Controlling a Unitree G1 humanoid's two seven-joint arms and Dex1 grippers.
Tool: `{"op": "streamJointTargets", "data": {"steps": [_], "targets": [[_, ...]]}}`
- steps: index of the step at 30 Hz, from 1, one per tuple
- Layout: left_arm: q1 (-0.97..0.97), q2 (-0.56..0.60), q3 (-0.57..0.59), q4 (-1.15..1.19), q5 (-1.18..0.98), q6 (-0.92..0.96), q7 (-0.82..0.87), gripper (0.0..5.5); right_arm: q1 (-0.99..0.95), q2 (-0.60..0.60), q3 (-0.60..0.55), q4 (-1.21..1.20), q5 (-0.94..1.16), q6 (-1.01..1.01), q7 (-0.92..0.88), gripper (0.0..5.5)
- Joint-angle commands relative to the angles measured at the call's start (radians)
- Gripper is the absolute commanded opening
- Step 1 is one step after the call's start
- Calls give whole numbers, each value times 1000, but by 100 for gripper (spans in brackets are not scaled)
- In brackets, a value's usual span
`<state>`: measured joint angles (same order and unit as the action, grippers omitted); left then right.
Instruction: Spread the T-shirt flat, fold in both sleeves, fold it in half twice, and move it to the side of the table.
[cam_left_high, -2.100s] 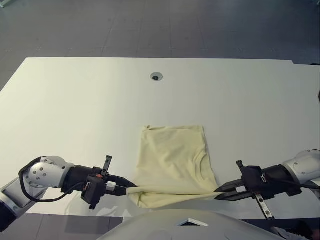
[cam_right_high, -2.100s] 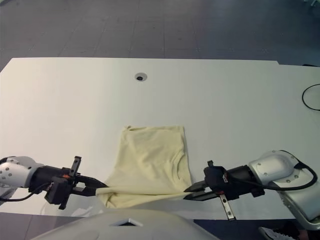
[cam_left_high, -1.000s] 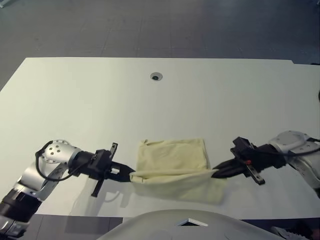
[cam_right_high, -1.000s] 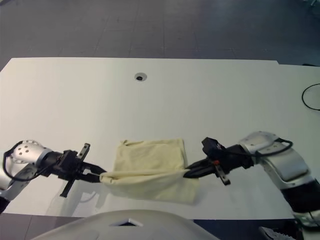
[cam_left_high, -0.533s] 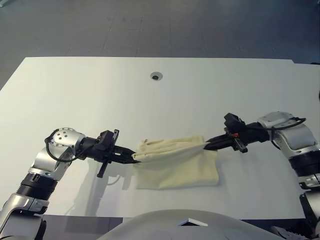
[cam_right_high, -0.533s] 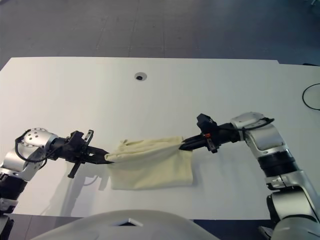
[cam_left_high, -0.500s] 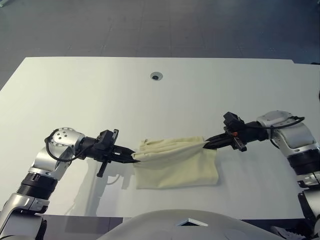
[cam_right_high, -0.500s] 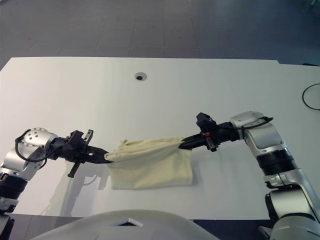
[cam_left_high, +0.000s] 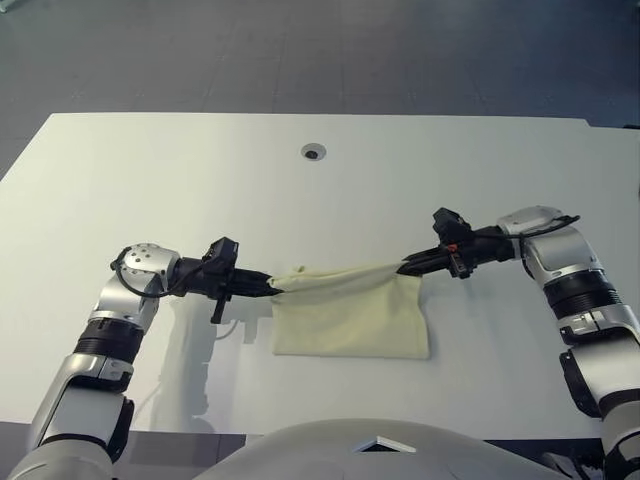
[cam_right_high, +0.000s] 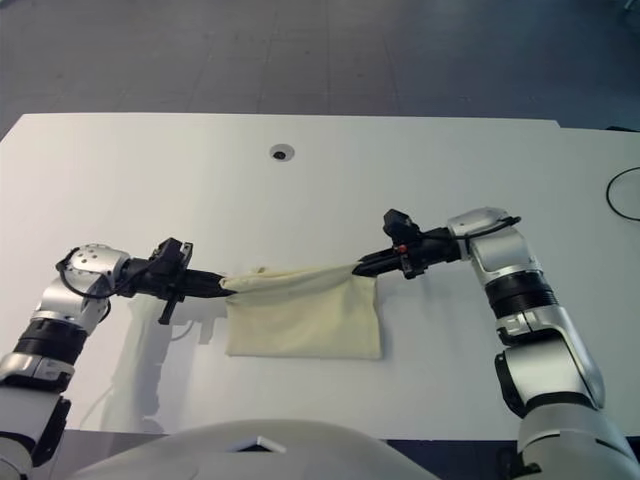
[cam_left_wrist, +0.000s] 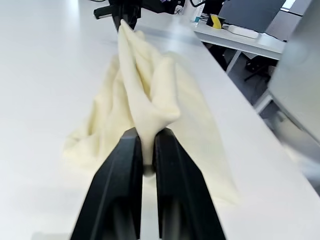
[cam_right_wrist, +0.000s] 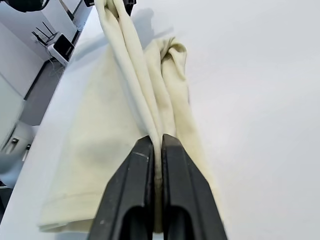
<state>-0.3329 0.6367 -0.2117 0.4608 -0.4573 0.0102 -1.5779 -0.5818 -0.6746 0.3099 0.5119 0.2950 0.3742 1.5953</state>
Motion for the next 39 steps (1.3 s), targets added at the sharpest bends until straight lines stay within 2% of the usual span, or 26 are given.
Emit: {"op": "streamJointTargets", "data": {"steps": [1,6,10,20,25,33,34,39], "targets": [[-32,-37,16,59,51,-26,23,17,-24,1,-4,58,-47,-39,1,1],[-82,-78,55,99,52,-8,60,17,-20,-1,-21,83,-60,-60,9,1],[-82,-92,91,28,-4,43,27,17,-12,-23,-48,32,-6,-37,18,1],[-84,-109,101,-107,-34,136,4,17,109,-187,-84,-217,177,58,18,1],[-143,-160,76,-16,41,91,51,17,128,-203,-91,-189,150,59,16,1],[-240,-268,39,227,183,-47,153,17,73,-119,-57,0,27,4,-6,1],[-251,-284,37,255,199,-67,172,53,71,-107,-55,18,18,-5,-8,1],[-294,-324,38,375,255,-122,222,130,51,-67,-66,94,-16,-12,-14,1]]}}
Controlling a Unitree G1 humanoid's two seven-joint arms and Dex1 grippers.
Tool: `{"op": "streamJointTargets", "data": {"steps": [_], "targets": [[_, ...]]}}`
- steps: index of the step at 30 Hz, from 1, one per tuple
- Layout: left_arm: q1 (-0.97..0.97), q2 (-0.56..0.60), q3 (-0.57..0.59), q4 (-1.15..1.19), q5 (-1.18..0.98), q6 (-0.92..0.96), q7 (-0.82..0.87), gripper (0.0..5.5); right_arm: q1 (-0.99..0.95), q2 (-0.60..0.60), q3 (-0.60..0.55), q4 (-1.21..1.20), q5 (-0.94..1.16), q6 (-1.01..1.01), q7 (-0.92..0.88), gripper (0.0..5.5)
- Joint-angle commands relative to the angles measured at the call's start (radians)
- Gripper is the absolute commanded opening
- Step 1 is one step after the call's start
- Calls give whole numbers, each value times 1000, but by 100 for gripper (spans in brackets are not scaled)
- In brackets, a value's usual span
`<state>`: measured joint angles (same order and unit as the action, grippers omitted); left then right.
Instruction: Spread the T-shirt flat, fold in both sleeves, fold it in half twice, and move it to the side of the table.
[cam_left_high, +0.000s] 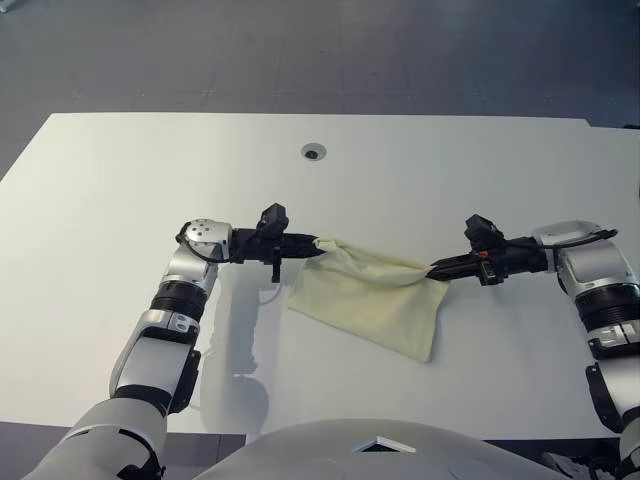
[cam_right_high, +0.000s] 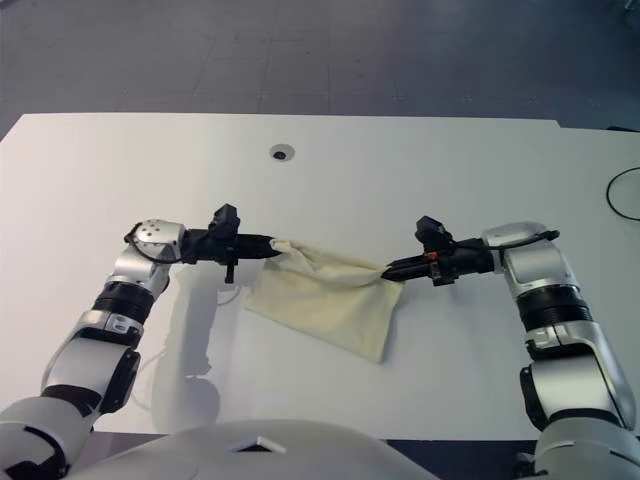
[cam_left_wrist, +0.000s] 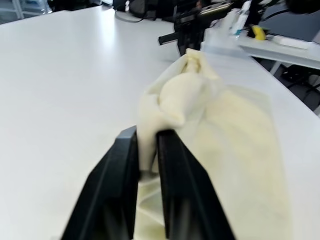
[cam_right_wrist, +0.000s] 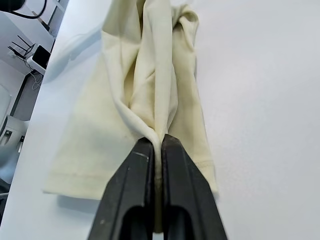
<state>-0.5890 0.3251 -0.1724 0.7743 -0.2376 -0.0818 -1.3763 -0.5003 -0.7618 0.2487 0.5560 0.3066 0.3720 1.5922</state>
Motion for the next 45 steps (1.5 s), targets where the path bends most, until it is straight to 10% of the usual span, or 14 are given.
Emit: {"op": "streamJointTargets", "data": {"steps": [1,5,25,35,45], "targets": [[-42,-17,1,76,40,-35,26,148,-35,25,-5,64,-34,-10,-12,1],[-75,-35,21,130,45,-2,62,205,-46,45,-25,107,-41,5,-18,1],[-127,-51,185,126,-8,-27,216,539,-108,62,-271,114,67,125,-72,341],[225,111,112,-565,-138,192,36,474,51,176,-129,-383,140,307,-172,167],[345,135,-56,-595,-49,157,5,285,-13,301,14,-211,51,274,-250,0]]}}
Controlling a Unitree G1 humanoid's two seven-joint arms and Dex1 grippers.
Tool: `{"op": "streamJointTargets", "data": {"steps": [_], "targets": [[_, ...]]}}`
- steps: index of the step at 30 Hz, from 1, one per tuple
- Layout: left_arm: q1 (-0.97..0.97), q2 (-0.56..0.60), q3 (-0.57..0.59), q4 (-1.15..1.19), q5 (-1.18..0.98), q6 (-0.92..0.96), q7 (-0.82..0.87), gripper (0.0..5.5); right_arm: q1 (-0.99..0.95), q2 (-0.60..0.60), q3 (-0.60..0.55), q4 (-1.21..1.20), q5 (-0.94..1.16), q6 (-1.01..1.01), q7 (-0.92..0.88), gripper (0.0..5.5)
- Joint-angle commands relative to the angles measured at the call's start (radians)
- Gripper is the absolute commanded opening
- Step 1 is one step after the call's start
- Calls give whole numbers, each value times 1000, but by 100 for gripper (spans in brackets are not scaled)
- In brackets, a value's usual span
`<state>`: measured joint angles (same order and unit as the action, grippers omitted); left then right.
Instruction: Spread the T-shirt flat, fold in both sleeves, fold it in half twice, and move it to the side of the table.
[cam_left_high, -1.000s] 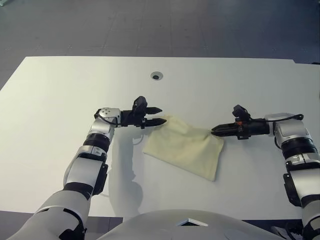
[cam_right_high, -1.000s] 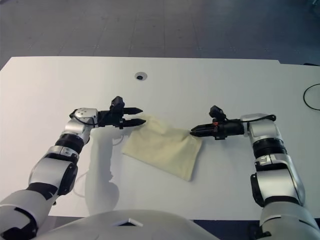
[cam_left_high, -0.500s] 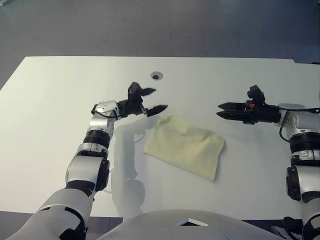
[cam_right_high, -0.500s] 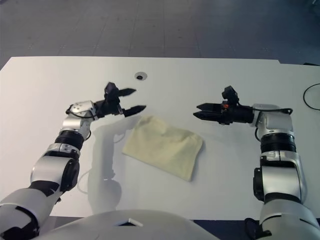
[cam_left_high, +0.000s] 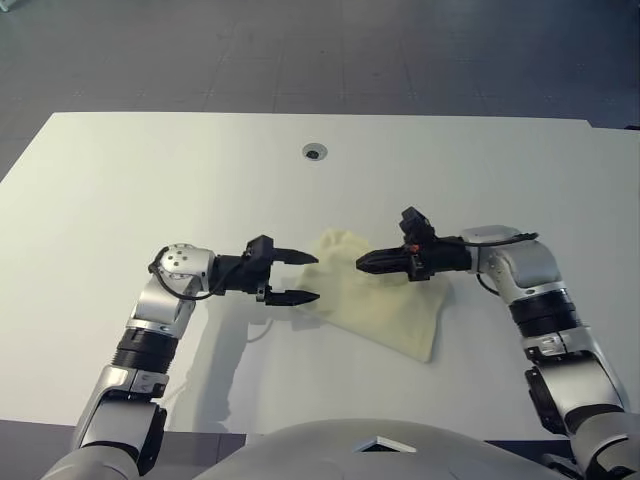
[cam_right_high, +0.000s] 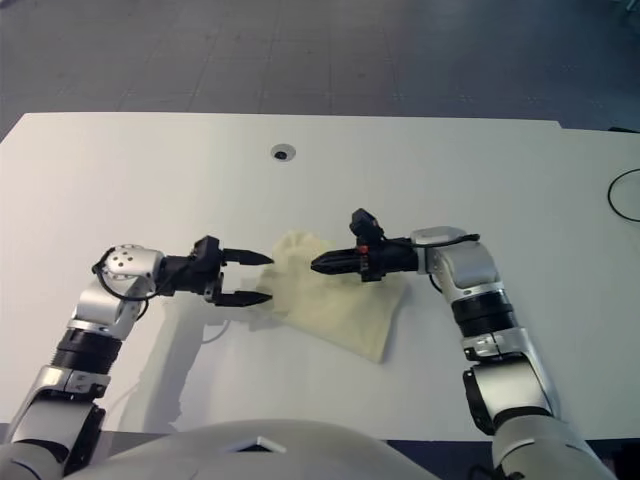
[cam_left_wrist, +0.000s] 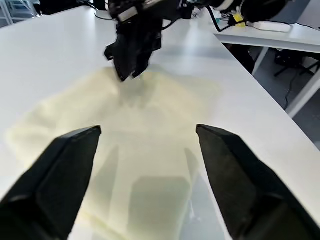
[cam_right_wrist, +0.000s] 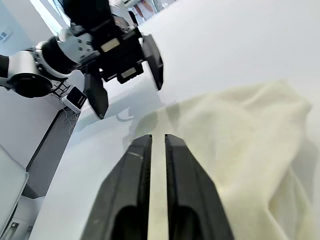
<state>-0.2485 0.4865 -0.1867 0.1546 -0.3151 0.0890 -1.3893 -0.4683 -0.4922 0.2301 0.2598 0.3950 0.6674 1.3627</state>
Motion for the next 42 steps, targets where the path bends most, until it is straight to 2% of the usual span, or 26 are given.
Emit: {"op": "streamJointTargets", "data": {"steps": [1,9,17,25,33,42], "targets": [[5,-37,-54,35,33,-20,23,307,-52,37,40,114,-51,-34,-23,0],[16,-94,-112,116,24,-8,7,426,-140,62,-10,395,-90,-122,-24,0],[-24,-75,-129,335,103,-81,23,538,-162,31,-62,472,-76,-107,87,0],[-64,-79,-105,411,83,-121,18,538,-224,29,-138,620,-119,-200,-28,0],[-61,-78,-67,298,22,-98,-13,538,-234,12,-213,505,-42,-109,56,0],[-76,-20,101,-36,-162,49,36,540,-229,95,-182,365,-17,-29,19,142]]}}
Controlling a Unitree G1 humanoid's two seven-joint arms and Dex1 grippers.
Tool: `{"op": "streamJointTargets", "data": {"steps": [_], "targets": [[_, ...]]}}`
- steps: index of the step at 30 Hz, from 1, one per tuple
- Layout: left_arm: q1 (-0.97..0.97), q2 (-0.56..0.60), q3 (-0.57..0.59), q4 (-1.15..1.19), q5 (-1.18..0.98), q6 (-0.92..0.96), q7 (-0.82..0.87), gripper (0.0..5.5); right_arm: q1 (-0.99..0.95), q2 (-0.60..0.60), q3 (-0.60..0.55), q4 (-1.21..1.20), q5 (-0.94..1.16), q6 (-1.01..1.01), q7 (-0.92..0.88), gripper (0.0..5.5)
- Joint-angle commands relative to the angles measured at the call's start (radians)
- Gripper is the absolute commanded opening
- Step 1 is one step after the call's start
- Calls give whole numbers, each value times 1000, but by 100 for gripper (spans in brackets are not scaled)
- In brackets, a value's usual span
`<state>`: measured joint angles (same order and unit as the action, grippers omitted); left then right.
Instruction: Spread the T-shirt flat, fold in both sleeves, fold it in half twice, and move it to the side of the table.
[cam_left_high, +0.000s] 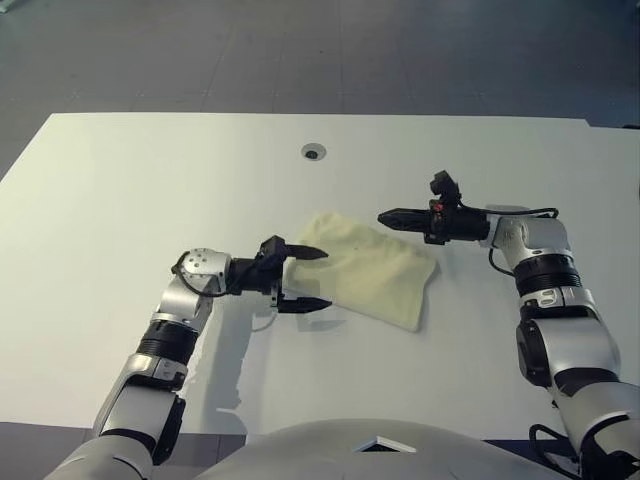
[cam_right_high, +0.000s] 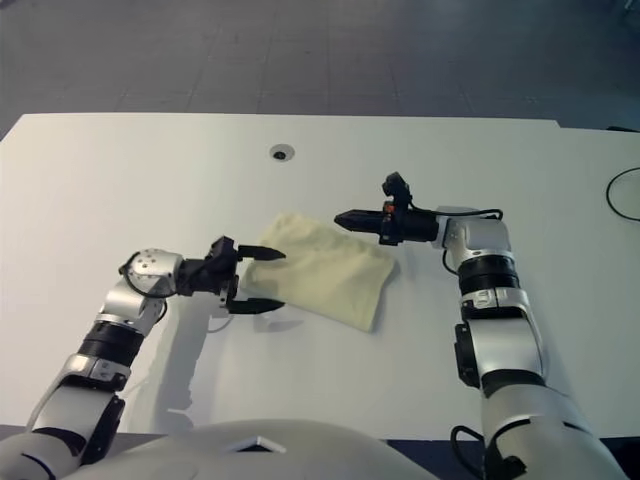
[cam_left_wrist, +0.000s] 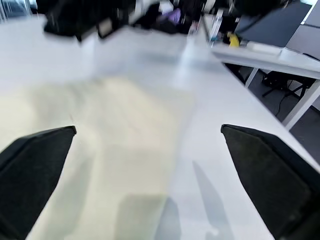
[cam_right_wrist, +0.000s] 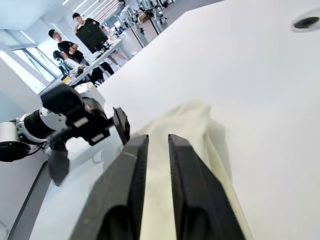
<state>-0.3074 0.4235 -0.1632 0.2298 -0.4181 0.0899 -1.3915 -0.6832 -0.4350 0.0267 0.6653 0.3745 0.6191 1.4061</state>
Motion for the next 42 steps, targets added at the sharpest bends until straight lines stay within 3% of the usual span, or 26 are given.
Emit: {"op": "streamJointTargets", "data": {"steps": [1,3,8,15,19,26,37,42], "targets": [[-22,54,107,-138,-75,56,55,540,-14,53,32,-44,0,22,-33,151],[-24,83,158,-185,-101,69,76,540,-11,84,55,-42,-13,16,-54,191],[47,124,263,-298,-102,49,183,540,-5,180,93,7,-44,-12,-143,117],[192,114,279,-429,-87,2,271,540,-43,260,66,237,-113,-117,-336,2],[215,115,269,-431,-74,-18,288,540,-75,284,48,377,-147,-143,-440,2],[216,109,257,-423,-67,-34,310,540,-111,234,-33,522,-159,-113,-648,113],[204,96,241,-416,-67,-53,348,540,-69,-7,-202,628,-143,-256,-968,250],[214,95,244,-425,-72,-59,358,540,-64,-47,-221,640,-159,-287,-995,319]]}}
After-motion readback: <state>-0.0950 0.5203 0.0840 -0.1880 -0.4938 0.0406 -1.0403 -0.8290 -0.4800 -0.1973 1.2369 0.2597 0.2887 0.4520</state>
